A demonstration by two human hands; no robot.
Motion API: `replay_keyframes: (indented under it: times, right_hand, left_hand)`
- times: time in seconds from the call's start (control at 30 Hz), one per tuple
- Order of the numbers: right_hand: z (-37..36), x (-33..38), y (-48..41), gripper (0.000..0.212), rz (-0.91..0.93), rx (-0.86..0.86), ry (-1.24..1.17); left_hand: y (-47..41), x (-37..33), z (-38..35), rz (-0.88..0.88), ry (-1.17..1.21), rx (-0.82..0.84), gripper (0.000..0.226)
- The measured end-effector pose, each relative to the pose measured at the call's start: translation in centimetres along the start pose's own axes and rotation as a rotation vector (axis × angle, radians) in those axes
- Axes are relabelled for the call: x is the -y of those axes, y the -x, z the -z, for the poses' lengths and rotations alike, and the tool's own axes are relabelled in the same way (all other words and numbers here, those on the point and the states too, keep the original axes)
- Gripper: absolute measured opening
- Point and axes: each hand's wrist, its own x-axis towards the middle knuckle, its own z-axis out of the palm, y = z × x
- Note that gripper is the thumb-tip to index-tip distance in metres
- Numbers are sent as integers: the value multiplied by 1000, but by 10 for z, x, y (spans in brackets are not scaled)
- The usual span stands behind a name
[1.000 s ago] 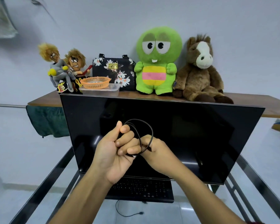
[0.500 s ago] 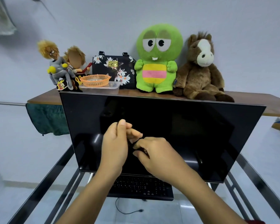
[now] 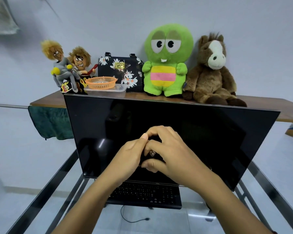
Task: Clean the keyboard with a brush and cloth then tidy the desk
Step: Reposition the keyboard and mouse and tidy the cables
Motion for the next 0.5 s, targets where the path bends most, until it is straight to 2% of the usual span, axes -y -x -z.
replay_keyframes:
  times: [0.1, 0.23, 0.4, 0.5]
  right_hand:
    - [1, -5, 0, 23, -78, 80, -189]
    - [-6, -8, -1, 22, -186, 20, -226]
    - [-14, -17, 1, 19, -322, -133, -340]
    - [-15, -29, 4, 16, -490, -216, -642]
  left_hand:
    - [0, -3, 3, 89, 59, 131, 61]
    - [-5, 5, -3, 86, -41, -21, 63]
    - [-9, 18, -10, -6, -55, -161, 37]
    - [-13, 27, -10, 21, 39, -94, 26]
